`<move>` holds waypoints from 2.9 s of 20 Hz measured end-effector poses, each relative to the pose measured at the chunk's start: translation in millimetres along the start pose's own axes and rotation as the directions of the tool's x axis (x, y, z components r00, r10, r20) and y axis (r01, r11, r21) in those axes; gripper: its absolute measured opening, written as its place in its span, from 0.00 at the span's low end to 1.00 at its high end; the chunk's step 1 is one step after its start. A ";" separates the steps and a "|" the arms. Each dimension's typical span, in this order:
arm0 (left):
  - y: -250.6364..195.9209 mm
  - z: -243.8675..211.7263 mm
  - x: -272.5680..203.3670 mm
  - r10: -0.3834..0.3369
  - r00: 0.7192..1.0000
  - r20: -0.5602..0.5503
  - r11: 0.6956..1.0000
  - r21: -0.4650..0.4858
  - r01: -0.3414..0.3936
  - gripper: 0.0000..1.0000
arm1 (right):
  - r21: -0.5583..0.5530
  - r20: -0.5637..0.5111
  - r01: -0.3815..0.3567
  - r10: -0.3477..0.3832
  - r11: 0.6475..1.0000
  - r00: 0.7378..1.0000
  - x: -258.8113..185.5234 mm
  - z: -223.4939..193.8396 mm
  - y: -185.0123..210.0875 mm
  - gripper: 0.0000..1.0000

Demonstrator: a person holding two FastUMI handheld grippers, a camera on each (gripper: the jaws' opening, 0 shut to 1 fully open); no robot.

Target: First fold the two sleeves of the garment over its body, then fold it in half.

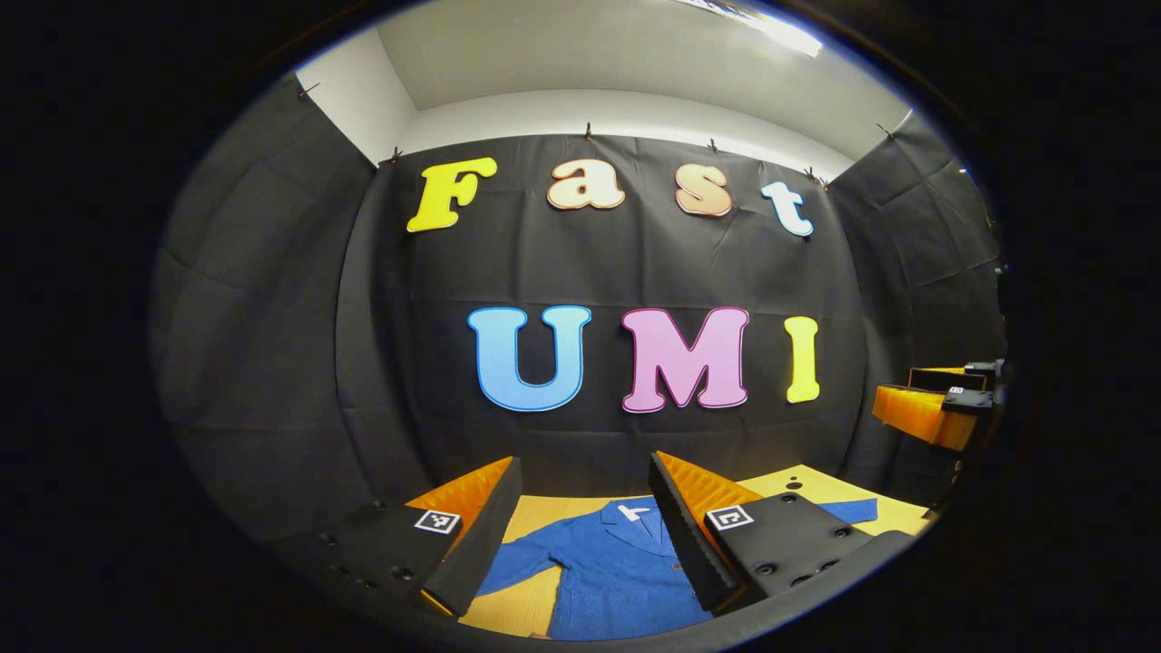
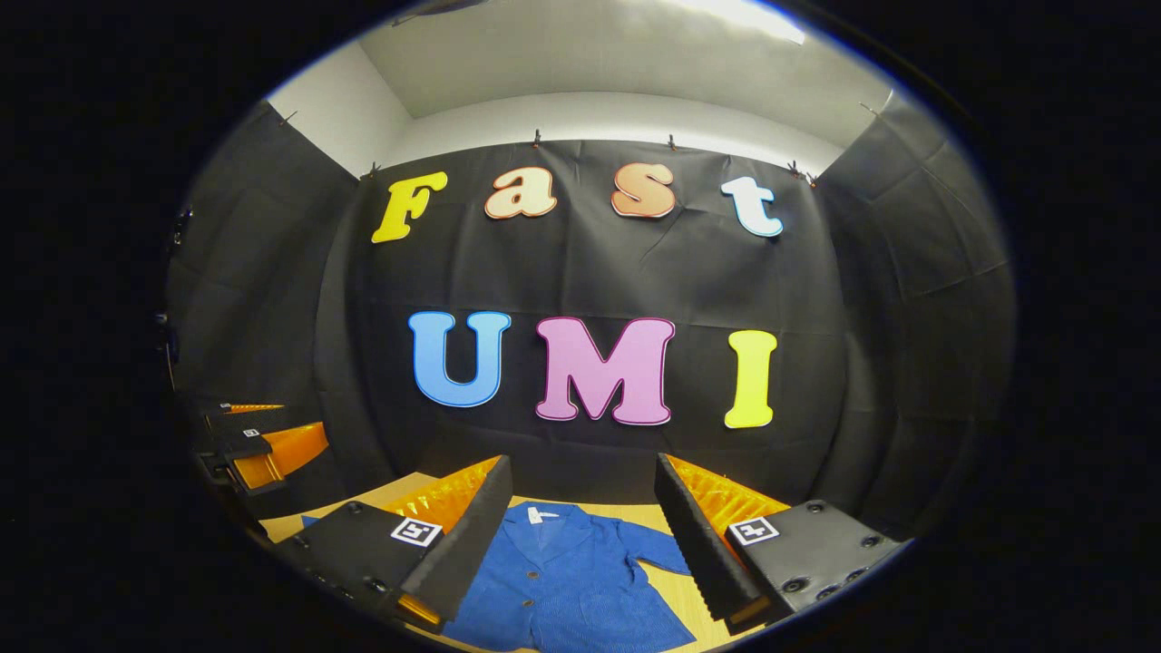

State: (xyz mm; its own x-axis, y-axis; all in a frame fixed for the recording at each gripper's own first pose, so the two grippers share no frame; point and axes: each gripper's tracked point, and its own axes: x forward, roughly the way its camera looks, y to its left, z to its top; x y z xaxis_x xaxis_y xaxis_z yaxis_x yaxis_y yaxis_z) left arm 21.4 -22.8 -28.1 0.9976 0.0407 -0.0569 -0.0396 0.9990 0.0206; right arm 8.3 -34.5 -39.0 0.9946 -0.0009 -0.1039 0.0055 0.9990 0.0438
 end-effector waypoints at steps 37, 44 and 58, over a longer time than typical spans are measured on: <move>-91.0 -73.0 67.7 0.050 0.971 -0.234 0.998 -0.035 -0.060 0.81 | -0.025 -0.633 0.468 -0.376 0.884 0.677 55.9 -303.8 -296.4 0.99; -114.8 -91.8 75.0 0.046 0.954 -0.297 0.999 0.011 -0.045 0.81 | -0.076 -0.791 0.579 -0.403 0.812 0.461 29.9 -388.9 -366.8 1.00; -134.1 -94.6 95.3 0.063 0.953 -0.296 0.997 0.058 -0.048 0.81 | -0.061 -0.903 0.667 -0.325 0.743 0.280 29.3 -445.4 -386.7 0.98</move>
State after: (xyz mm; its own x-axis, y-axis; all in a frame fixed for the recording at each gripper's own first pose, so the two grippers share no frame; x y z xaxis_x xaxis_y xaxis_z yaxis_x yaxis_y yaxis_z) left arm 116.3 -151.2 -130.7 0.9312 0.1072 -0.3484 -0.0840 0.9931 0.0812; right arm -11.0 -401.3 -501.6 0.1826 -0.2851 -0.9410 0.6612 0.7439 -0.0971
